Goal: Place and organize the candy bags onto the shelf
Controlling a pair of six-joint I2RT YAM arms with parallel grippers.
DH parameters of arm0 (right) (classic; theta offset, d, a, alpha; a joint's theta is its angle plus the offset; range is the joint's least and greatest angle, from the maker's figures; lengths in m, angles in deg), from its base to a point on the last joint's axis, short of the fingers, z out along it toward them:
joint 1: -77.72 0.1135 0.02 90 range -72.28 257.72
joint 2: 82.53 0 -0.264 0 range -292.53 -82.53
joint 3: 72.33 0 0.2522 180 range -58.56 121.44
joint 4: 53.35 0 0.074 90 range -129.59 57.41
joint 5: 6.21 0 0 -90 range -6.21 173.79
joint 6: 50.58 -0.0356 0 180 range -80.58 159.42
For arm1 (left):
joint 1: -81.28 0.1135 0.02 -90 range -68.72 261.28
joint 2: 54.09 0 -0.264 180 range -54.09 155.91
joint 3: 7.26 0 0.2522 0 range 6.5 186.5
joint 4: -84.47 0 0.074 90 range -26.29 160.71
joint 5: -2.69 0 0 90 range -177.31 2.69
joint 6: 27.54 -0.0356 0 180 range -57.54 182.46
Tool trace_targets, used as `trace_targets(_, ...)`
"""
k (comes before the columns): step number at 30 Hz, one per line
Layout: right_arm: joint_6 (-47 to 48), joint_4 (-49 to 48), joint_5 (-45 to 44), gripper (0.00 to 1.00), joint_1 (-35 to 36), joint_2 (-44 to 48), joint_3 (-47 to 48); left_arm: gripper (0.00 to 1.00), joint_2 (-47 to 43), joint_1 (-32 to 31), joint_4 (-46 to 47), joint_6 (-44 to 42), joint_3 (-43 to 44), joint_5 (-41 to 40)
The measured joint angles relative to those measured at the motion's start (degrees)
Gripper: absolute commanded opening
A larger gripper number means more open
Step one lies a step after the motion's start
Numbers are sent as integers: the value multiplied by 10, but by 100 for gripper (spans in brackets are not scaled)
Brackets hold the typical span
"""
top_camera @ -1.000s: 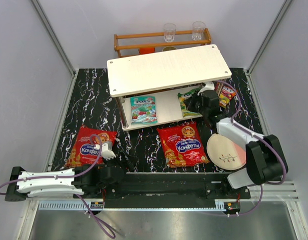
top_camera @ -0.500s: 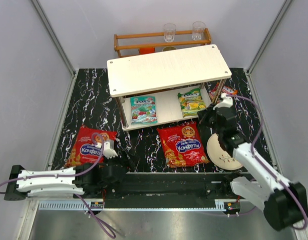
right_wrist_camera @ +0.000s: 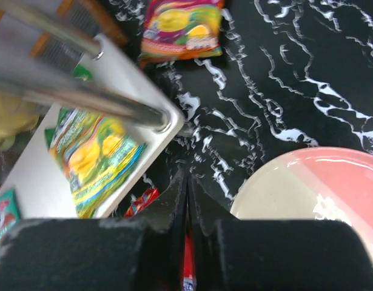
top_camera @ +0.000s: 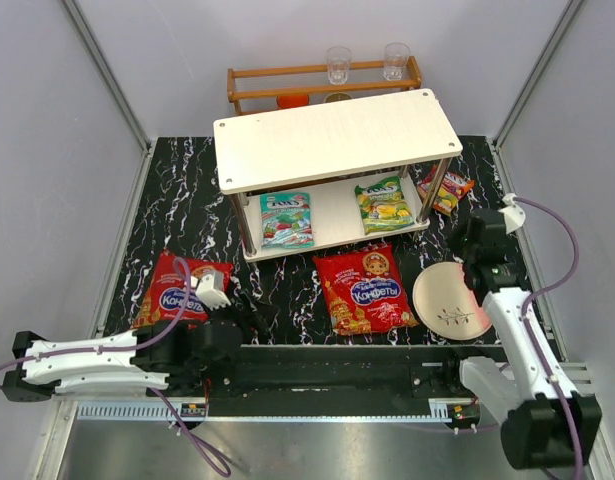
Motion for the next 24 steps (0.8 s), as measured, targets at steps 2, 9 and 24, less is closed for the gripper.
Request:
trace_targets(2,-9,-4,33,18,-59,-27,0,87,0,0,-6,-8,10,0)
trace_targets(9,-35,-90,156,81,-197,-172,6,87,-11,0,-29,-32,23,6)
trace_targets(24,-33,-233,234,81,-217,-440,141,86,-94,0,-56,-36,27,15)
